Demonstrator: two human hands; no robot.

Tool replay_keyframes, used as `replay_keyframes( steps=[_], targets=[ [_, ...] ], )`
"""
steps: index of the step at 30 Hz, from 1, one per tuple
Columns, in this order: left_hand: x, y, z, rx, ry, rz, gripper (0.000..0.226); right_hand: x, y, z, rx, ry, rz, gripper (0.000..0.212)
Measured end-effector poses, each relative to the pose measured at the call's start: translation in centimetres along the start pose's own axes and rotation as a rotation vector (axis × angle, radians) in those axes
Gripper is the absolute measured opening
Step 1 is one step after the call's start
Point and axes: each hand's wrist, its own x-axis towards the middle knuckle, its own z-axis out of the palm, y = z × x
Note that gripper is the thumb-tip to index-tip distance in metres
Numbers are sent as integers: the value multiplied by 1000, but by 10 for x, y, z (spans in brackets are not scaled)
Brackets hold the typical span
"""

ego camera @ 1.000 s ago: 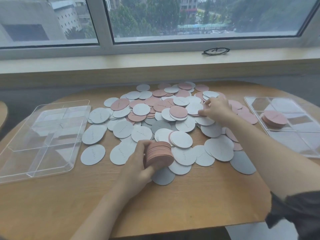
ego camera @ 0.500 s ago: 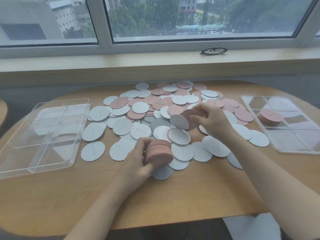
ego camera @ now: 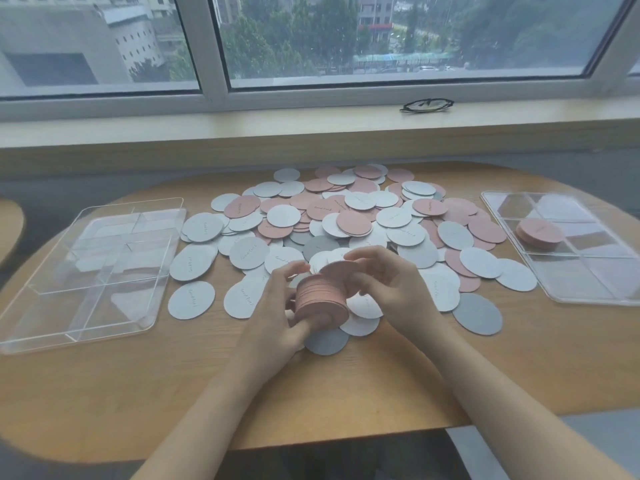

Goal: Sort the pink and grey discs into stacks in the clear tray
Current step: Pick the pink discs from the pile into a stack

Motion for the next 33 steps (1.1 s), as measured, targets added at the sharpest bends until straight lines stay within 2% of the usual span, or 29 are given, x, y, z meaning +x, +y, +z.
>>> replay_keyframes(
  steps=[5,10,14,18,20,22,24,28,33],
  targets=[
    [3,-1,1,286,-20,62,79,-7,5,8,-199,-163,1,29],
    [4,-5,3,438,-61,97,86,-17,14,15,-552,-364,-114,73],
    [3,-7,3,474,-101,135,85,-21,16,18,-728,-358,-174,82],
    [1,-9,2,285,-89,93,64,-18,12,-2,-654,-327,-178,73],
    [0,-8,1,241,-74,65,60,-13,15,-25,-628,-144,-191,55],
    [-1,-6,1,238,-60,74,58,-5,27,-58,-720,42,-208,34],
    [-1,-5,1,229,-58,77,56,0,40,-95,-871,110,-114,26],
    [0,-3,1,219,-59,84,52,-5,56,-149,-1035,-20,64,39],
    [0,-1,-1,207,-54,66,51,-6,57,-175,-1016,-235,168,49]
  ],
)
